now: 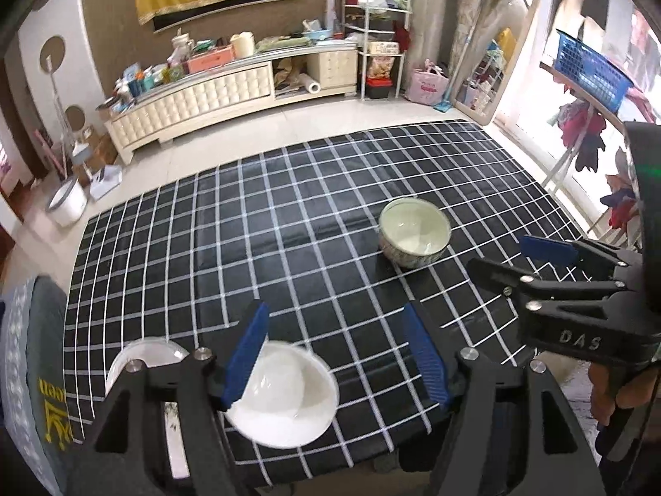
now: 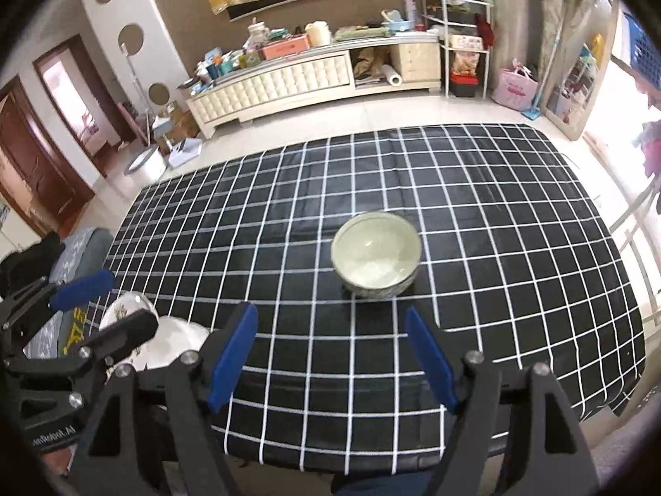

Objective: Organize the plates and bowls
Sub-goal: 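Move the right gripper to the floral-patterned bowl and grasp its rim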

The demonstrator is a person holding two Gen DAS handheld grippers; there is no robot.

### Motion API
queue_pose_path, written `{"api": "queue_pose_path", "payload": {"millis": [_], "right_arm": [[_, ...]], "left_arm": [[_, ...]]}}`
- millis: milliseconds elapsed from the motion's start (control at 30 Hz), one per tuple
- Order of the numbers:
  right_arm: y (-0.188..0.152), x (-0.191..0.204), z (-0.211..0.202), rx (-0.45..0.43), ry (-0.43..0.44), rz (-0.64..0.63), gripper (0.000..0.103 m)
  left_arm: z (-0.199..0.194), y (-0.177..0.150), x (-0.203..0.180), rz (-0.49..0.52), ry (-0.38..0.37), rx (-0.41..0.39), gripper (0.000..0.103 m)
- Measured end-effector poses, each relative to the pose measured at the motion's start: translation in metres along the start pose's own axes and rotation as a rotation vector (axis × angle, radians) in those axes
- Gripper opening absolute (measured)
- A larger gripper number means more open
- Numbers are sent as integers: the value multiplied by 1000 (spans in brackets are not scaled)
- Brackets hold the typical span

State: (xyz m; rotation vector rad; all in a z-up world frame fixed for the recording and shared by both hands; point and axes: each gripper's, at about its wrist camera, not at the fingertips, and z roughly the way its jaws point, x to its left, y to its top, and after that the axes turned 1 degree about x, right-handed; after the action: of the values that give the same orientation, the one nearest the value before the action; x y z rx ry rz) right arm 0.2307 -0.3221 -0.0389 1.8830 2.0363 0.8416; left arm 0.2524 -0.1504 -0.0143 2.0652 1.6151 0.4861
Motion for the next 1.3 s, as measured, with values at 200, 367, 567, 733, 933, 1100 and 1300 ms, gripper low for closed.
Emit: {"api": "queue_pose_path", "payload": {"millis": [200,367,567,733,933,1100,1300], "right_arm": [[12,-31,15,19,-13,46,78],[18,-51,35,64,-28,39,78],[28,-68,56,96,-38,25,78],[38,-75,76,125,-48,-3,78],[46,-88,104,182,-57,-1,78],[49,-92,124,209,-65,-9,78],[47,-97,143,248,-55,-8,78]], "left_arm": [[23,31,-27,59,16,15,68],[45,51,-41,78,7,45,68],[78,72,-52,76,-9,77,68],[119,79,-51,43,-20,141,68],[162,86,-53,48,-32,222,68],[185,92,-55,46,-16,246,68],[215,92,-55,54,9,297,67]]}}
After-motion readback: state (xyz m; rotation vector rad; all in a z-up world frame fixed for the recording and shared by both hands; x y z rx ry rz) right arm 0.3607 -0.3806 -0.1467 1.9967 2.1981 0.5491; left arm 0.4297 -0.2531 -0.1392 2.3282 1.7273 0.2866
